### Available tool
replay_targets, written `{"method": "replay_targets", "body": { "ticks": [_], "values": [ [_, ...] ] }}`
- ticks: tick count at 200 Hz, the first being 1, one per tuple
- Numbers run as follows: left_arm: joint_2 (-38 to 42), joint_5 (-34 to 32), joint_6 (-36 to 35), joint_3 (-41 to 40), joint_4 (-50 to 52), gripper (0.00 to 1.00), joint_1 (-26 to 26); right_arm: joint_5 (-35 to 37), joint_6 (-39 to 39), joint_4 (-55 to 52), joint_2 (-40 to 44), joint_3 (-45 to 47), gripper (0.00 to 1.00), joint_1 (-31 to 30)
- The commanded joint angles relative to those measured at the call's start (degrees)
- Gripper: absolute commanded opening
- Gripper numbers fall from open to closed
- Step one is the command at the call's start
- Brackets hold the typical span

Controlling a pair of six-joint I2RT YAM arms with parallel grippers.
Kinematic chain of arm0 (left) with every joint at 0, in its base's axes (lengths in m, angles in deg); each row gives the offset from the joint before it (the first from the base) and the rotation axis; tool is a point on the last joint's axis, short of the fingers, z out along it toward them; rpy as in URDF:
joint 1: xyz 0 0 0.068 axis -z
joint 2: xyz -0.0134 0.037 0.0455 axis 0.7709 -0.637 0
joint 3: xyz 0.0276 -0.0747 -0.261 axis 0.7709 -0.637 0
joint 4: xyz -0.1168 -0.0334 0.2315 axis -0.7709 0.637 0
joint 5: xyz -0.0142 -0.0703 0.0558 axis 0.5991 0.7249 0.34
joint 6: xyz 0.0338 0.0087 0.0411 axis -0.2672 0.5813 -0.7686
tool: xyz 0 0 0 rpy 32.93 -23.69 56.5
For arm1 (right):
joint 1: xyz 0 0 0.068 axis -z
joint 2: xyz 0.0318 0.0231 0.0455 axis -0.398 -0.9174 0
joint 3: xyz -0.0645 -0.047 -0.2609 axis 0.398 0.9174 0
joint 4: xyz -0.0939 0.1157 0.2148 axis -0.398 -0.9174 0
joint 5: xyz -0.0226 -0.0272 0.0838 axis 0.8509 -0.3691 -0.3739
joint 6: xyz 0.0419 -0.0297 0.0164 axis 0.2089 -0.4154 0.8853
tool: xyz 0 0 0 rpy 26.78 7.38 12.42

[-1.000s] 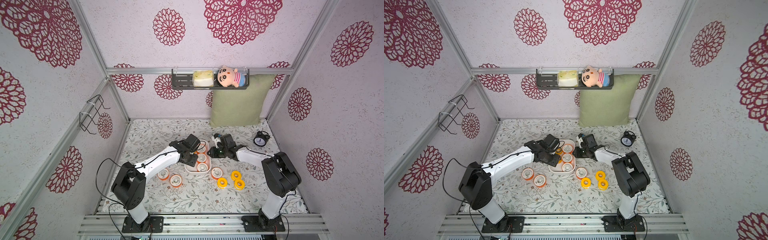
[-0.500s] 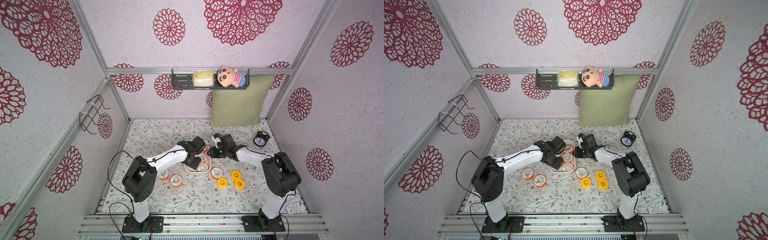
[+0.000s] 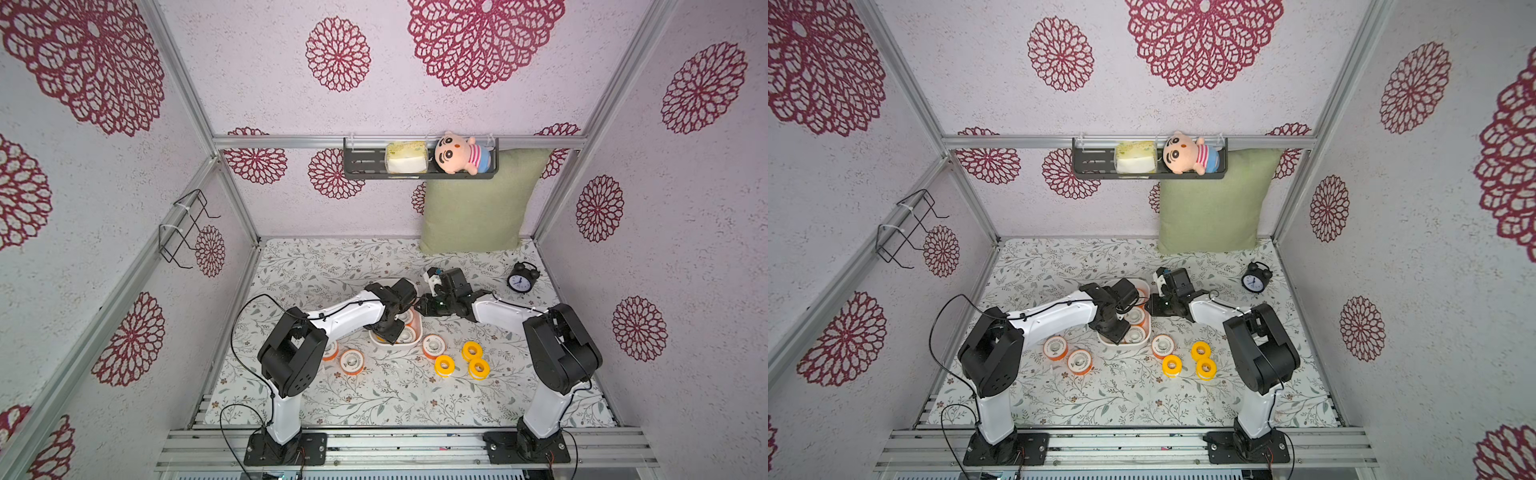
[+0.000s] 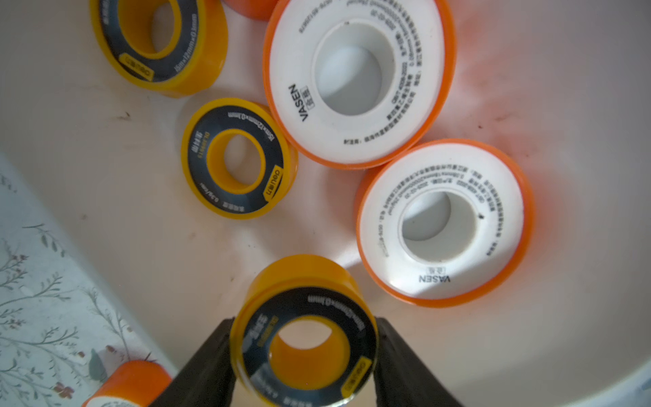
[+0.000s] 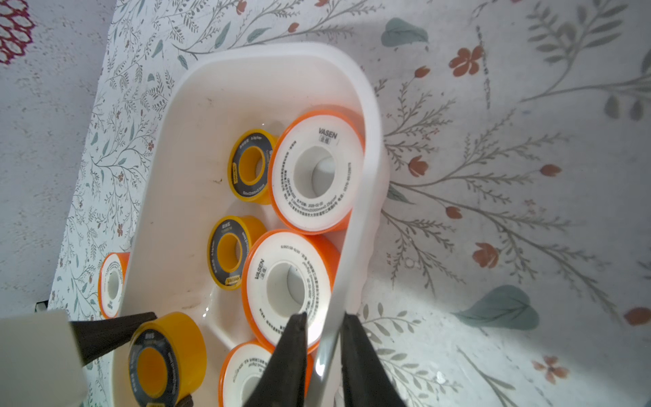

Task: Put the sealing tape into the storage box
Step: Place the sealing tape in the storage box.

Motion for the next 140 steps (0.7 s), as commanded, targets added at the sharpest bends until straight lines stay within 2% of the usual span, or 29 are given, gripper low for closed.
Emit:
{"method": "replay_targets", "body": {
  "ticks": [1, 103, 132, 140],
  "values": [
    [-1.6, -0.9, -0.8, 1.1, 1.5, 0.62, 0.7, 0.6, 0.2, -0.6, -0.3, -1.6, 0.23, -0.2],
    [-4.1, -1.8, -0.9, 2.0, 2.6, 0.72, 1.3, 0.6, -0.1, -0.8, -0.1, -1.6, 0.23, 0.0],
    [-2.7, -2.7, -0.5, 2.3, 2.4, 0.72, 1.6, 0.6, -0.1, -0.8, 0.0, -1.6, 0.23, -0.1],
    [0.4, -2.7, -0.4, 2.2, 1.9, 0.73, 1.6, 0.5, 0.0, -0.7, 0.0, -1.7, 0.23, -0.1]
  ]
}}
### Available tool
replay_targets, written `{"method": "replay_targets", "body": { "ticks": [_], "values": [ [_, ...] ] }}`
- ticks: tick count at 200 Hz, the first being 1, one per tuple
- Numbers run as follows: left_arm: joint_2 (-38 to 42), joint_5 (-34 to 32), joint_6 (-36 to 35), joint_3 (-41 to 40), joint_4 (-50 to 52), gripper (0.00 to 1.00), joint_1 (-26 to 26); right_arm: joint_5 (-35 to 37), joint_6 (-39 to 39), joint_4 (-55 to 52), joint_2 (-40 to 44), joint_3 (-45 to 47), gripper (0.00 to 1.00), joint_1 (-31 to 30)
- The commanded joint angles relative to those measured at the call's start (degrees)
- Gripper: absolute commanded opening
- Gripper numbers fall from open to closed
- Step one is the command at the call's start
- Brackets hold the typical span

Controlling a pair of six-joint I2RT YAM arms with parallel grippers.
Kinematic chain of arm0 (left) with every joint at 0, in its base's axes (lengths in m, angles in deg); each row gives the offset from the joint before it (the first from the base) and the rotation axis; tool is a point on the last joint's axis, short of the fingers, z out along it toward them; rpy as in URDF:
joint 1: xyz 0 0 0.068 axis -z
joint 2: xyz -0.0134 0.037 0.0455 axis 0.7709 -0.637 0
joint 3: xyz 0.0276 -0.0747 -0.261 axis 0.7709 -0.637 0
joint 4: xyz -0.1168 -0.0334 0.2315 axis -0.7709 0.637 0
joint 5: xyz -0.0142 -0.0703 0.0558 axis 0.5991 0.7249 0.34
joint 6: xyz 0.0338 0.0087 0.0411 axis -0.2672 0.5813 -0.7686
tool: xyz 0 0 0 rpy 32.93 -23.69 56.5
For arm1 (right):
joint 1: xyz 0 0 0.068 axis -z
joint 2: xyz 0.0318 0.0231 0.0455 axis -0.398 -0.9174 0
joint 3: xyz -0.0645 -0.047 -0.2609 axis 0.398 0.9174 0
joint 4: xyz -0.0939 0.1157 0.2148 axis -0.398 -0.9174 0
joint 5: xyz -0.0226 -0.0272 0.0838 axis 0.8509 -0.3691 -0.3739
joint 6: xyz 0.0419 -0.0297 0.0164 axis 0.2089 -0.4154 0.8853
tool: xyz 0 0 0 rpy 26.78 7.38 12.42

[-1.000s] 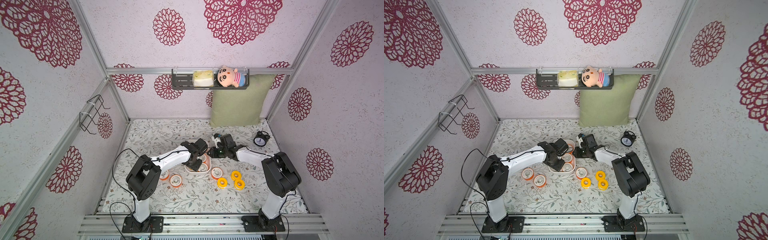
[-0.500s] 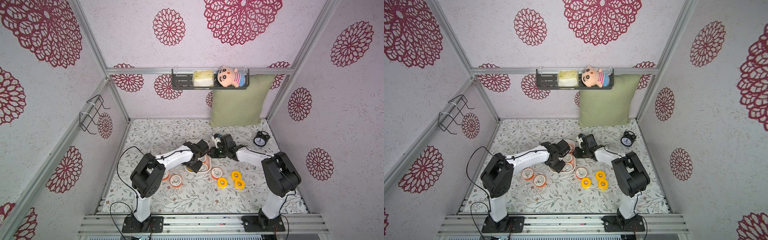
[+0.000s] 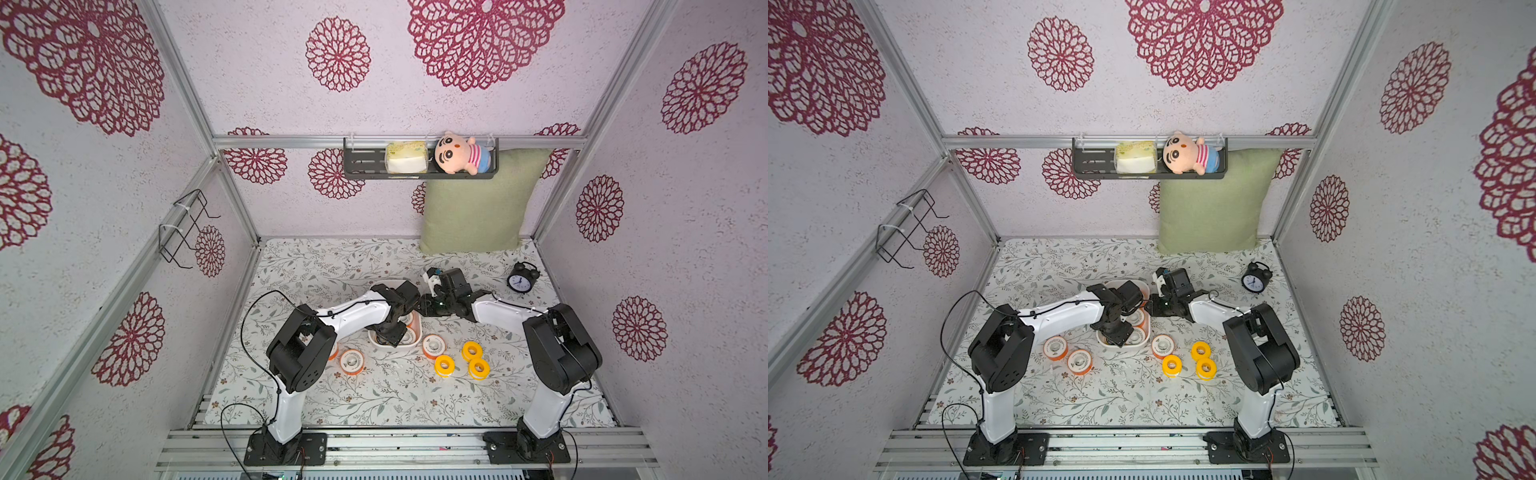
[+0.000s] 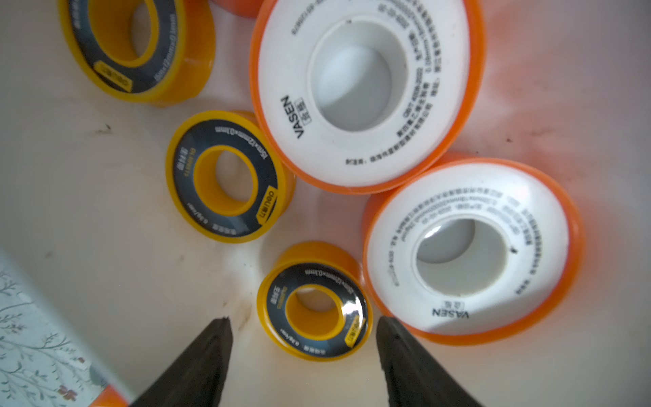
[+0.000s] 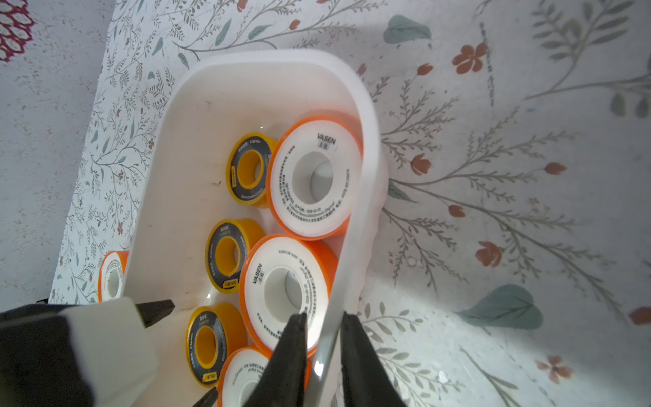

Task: Put the sealing tape into the storage box
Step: Place the sealing tape in the storage box, then pick up the sealing tape at the center of the board.

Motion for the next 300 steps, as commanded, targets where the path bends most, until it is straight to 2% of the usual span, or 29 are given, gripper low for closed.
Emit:
{"method": "replay_targets", "body": {
  "ticks": [1, 40, 62, 91, 119, 172, 200, 266, 300],
  "values": [
    [3.6, -1.1, 0.1, 0.5, 0.9, 0.73, 0.8, 0.5, 0.0, -0.6, 0.1, -1.6, 0.23, -0.1],
    [11.9, -0.3, 0.9, -1.5, -3.1, 0.74, 0.0, 0.7, 0.2, 0.0, 1.0, -1.7, 0.26, -0.1],
    [17.7, 2.1, 2.3, -4.7, -7.6, 0.74, -2.2, 0.9, 0.0, 0.5, 2.5, -1.7, 0.31, 0.2],
    [24.9, 6.0, 5.0, -9.8, -13.4, 0.74, -7.9, 2.3, -0.6, 0.7, 5.4, -1.2, 0.37, 0.4],
    [30.1, 6.5, 6.7, -13.9, -16.7, 0.74, -14.0, 5.5, -1.5, 0.6, 9.7, 0.6, 0.4, 0.9],
    [37.6, 12.6, 8.7, -20.4, -21.5, 0.73, -25.2, 11.0, -4.8, -5.3, 17.1, 3.1, 0.42, 2.0],
    [40.2, 14.9, 10.1, -23.1, -23.1, 0.73, -30.1, 11.6, -6.5, -7.3, 20.7, 5.4, 0.42, 2.0],
    [44.6, 15.7, 11.4, -26.5, -24.2, 0.73, -33.7, 9.3, -8.9, -11.2, 28.6, 12.7, 0.42, 1.5],
    [44.9, 16.1, 11.4, -26.8, -24.5, 0.73, -34.0, 8.5, -9.0, -12.1, 29.6, 15.4, 0.41, -1.4]
  ]
}}
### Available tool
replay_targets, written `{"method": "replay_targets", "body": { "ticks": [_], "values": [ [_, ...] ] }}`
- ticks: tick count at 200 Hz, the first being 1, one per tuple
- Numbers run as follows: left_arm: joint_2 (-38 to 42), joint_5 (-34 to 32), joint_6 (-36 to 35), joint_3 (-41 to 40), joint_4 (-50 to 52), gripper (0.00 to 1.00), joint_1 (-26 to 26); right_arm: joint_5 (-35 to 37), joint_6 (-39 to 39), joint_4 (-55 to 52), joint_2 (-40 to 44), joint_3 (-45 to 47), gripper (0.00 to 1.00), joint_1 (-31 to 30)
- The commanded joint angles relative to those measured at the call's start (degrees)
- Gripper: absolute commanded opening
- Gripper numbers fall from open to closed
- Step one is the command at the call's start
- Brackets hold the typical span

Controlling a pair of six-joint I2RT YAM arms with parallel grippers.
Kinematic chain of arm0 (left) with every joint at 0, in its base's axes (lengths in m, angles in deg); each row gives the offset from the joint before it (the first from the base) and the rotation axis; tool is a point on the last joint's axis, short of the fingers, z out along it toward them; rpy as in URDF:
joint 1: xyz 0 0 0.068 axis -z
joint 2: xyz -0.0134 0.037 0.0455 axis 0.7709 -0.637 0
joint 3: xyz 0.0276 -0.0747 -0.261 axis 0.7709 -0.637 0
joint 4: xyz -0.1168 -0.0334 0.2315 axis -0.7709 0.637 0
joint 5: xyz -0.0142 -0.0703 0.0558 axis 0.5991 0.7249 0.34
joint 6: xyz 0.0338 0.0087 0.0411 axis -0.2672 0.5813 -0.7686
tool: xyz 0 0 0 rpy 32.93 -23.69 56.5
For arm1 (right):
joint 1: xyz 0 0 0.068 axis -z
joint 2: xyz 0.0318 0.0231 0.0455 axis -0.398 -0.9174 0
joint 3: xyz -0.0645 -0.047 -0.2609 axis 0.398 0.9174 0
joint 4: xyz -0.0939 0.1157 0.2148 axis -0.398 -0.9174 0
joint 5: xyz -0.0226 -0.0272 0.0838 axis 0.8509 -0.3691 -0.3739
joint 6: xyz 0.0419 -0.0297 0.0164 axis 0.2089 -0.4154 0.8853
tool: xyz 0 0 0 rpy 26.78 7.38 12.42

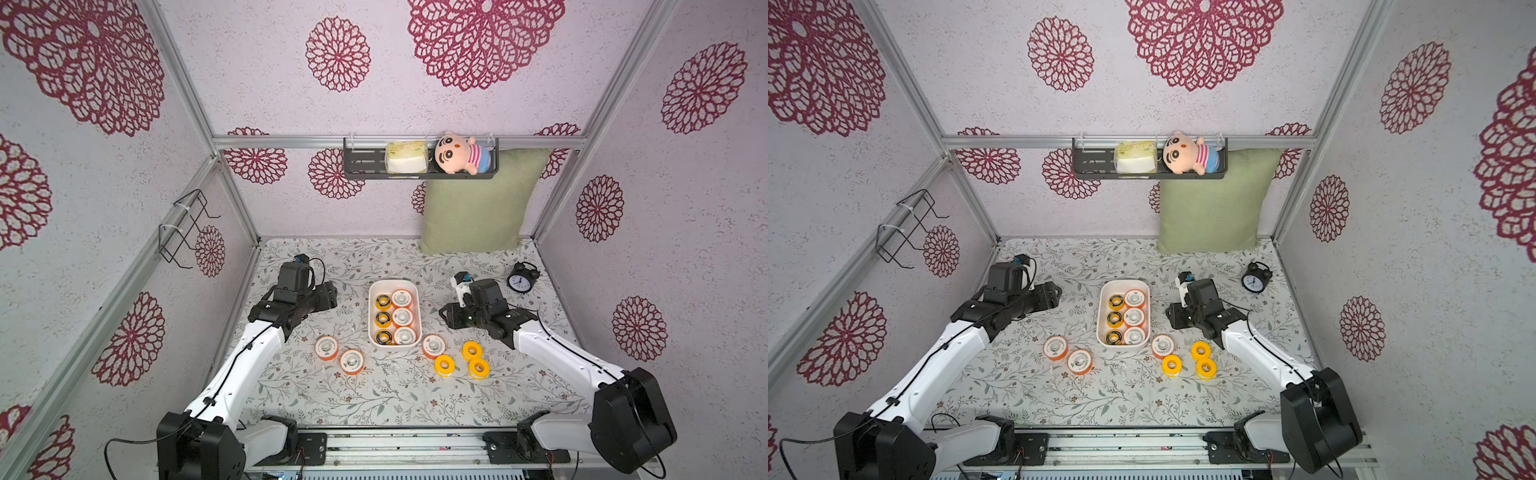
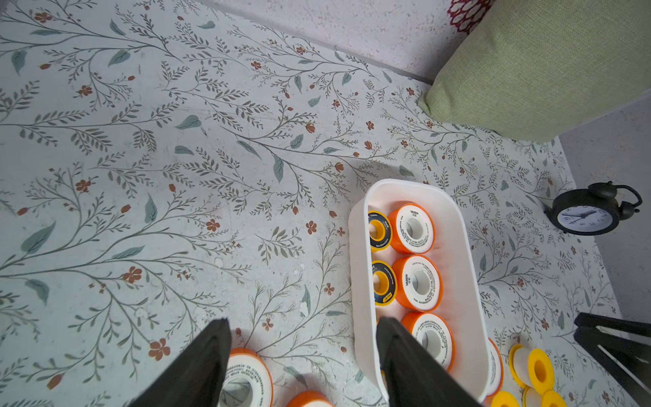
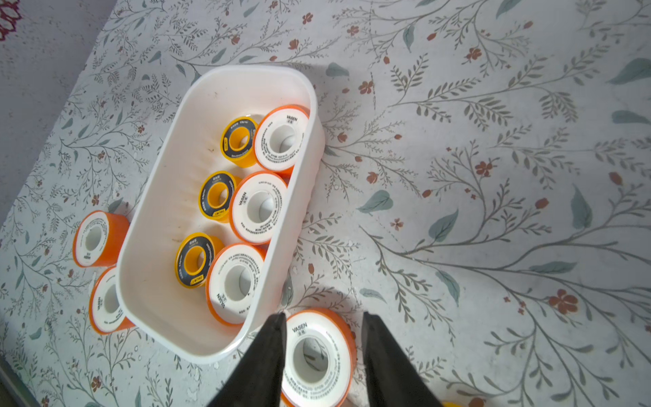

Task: Put the sealing tape into the storage box
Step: Pick up the sealing tape at the center of the board.

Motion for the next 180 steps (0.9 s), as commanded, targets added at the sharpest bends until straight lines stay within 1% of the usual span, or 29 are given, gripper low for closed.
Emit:
{"method": "replay_targets", "body": {
  "ticks": [1, 33, 81, 107, 143, 180],
  "values": [
    [0.6, 0.9, 0.5, -0.4, -1.8, 0.73, -0.6, -1.5, -1.3, -1.5, 1.5, 1.1, 0.41, -2.3],
    [0.2, 1.5, 0.5, -0.4, -2.0, 0.73, -0.6, -1.6, -1.3, -1.5, 0.8, 2.9, 0.39, -5.5],
    [-0.4, 1.9, 0.4, -0.4, -2.0, 0.72, -0.7, -2.1, -2.3, -1.2, -2.5, 3.9, 0.39, -10.1],
    [-0.6, 2.2, 0.3, -0.1, -2.0, 0.73, -0.7, -2.5, -2.3, -0.7, -4.4, 4.2, 0.39, -10.5],
    [-0.9, 2.2, 0.4, -0.1, -2.0, 0.73, -0.7, -1.4, -2.2, -0.7, -5.8, 4.6, 0.33, -10.6],
    [-1.2, 2.4, 0.3, 0.0, -2.0, 0.73, -0.8, -0.6, -2.3, -0.5, -8.1, 4.5, 0.33, -10.6]
  ]
}}
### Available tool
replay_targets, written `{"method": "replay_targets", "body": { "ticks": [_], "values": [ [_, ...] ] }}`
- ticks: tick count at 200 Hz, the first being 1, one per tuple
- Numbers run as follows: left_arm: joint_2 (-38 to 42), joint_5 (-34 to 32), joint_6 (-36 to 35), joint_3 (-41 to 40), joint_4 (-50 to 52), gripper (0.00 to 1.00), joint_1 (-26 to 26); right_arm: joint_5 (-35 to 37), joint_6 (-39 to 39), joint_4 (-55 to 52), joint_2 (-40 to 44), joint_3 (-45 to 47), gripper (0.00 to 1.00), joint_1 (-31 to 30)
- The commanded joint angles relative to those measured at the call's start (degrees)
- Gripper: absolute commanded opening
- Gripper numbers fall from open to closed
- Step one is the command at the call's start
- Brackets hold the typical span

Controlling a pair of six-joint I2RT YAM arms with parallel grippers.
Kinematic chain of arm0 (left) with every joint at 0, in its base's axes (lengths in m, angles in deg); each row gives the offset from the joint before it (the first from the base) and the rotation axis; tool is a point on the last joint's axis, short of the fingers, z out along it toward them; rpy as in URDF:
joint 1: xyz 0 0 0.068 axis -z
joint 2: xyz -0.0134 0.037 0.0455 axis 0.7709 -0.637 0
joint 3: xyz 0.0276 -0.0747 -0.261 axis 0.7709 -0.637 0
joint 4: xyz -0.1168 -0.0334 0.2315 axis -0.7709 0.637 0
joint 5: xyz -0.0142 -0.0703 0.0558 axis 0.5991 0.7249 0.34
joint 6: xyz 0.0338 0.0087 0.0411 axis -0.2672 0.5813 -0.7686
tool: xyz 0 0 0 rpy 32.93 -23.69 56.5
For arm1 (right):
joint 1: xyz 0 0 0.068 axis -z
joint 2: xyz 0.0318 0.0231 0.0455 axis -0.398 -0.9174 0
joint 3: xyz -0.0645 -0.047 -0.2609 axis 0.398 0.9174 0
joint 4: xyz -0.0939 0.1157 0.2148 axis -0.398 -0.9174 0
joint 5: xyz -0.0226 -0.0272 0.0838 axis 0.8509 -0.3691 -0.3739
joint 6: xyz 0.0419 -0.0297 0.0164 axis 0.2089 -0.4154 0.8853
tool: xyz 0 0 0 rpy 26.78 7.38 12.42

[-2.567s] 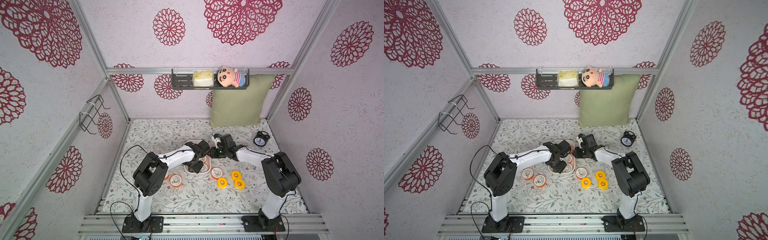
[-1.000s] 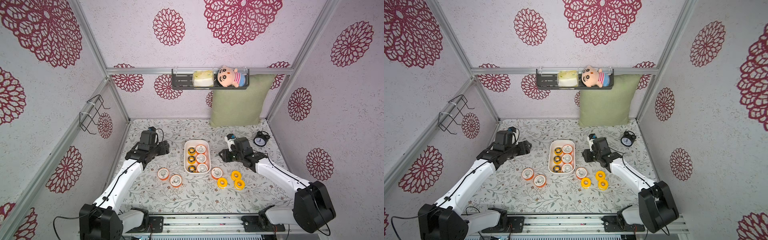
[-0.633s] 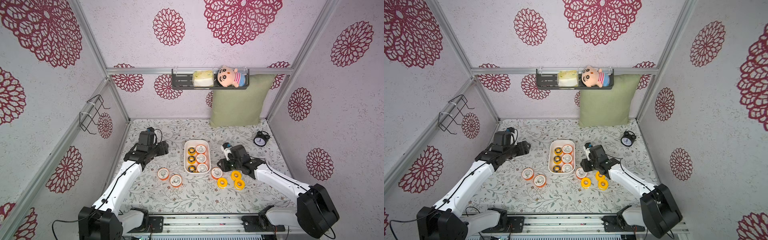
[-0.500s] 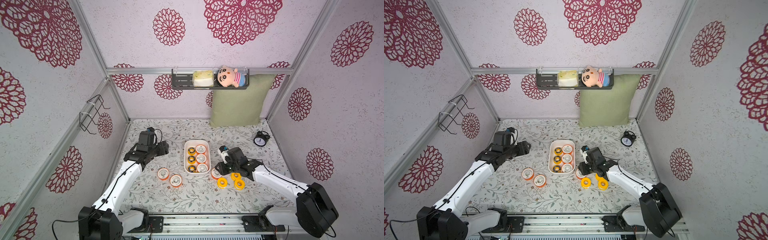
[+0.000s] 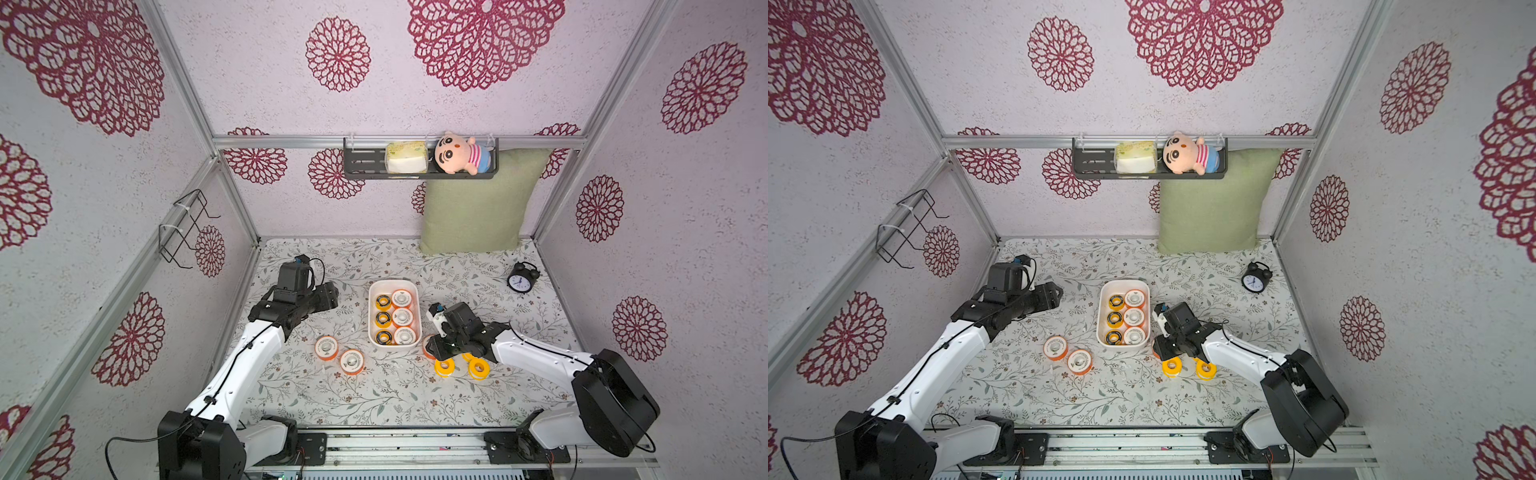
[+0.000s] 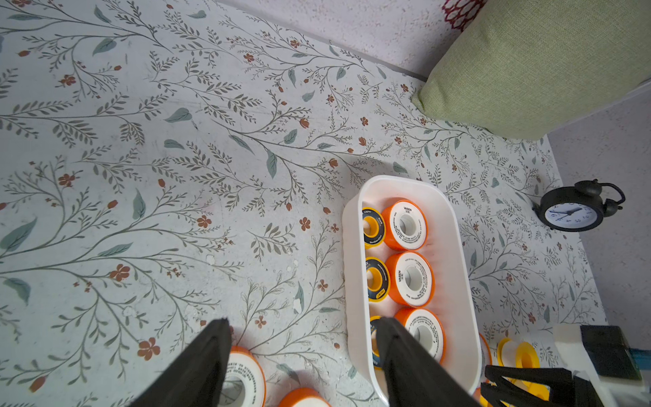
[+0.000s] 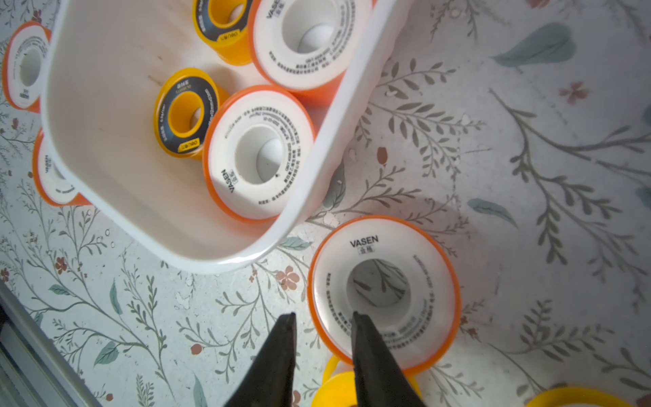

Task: Put the sealing tape into the storage box
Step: Pick up the sealing tape at the center of the board.

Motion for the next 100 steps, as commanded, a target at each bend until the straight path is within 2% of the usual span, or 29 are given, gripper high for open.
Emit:
{"method": "replay_targets", "body": {
  "ticks": [1, 34, 82, 100],
  "values": [
    [-0.5, 0.6, -0.1, 0.0, -1.7, 0.73, -0.7, 0.7, -0.7, 0.5, -1.4, -0.4, 0.33, -0.2],
    [-0.8, 0.9, -0.2, 0.0, -1.7, 0.73, -0.6, 2.7, -0.4, 1.1, -2.5, -0.4, 0.34, -0.2],
    [-1.3, 1.1, -0.2, 0.0, -1.7, 0.72, -0.6, 7.7, 1.3, -0.4, -2.0, -0.4, 0.45, 1.0],
    [-1.3, 1.2, -0.2, 0.0, -1.7, 0.72, -0.6, 9.2, 1.6, -1.7, -1.8, -0.5, 0.46, 1.5]
  ]
}}
